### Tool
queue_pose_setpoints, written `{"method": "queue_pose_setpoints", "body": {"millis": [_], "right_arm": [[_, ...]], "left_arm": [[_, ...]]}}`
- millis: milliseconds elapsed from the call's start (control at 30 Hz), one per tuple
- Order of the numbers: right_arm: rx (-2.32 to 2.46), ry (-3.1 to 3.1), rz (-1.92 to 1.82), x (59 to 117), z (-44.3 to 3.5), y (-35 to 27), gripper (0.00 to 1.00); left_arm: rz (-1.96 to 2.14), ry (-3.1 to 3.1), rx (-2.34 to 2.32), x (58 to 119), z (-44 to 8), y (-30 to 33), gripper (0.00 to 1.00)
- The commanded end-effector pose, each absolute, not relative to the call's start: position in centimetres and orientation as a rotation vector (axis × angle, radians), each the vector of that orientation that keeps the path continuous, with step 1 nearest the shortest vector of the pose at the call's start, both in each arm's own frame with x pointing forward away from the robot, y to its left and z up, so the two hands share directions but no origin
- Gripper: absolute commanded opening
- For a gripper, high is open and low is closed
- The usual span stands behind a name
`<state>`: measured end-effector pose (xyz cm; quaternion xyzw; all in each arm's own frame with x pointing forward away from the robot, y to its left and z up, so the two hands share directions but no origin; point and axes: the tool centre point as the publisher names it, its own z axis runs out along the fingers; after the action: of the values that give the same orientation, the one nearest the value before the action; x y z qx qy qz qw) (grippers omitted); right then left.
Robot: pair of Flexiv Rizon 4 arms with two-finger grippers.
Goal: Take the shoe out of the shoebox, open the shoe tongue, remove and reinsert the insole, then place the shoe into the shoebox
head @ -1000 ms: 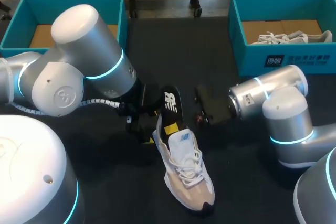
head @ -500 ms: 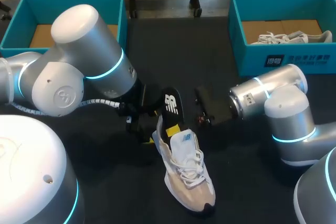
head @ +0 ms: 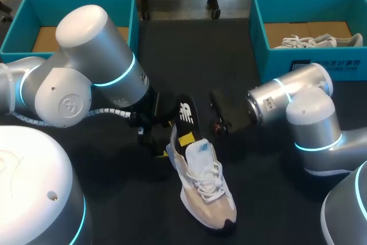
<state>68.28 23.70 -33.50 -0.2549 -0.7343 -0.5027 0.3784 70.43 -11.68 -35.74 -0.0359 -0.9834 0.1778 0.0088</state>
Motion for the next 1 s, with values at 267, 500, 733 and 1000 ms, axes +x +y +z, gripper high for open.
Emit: {"method": "queue_pose_setpoints", "body": {"millis": [267, 500, 733, 1000], "right_arm": [[-0.654, -1.887, -1.383, 68.1, -32.7, 23.9, 0.32], [-0.656, -1.874, -1.421, 69.0, -32.0, 23.7, 0.40], [-0.663, -1.851, -1.440, 70.1, -31.7, 23.5, 0.31], [-0.703, -1.812, -1.434, 70.6, -32.5, 23.4, 0.00]], "left_arm": [[0.557, -3.075, -0.114, 70.4, -35.8, -11.6, 1.00], [0.557, -3.075, -0.114, 70.4, -35.8, -11.6, 1.00], [0.557, -3.075, -0.114, 70.4, -35.8, -11.6, 1.00], [0.557, -3.075, -0.114, 70.4, -35.8, -11.6, 1.00]]}}
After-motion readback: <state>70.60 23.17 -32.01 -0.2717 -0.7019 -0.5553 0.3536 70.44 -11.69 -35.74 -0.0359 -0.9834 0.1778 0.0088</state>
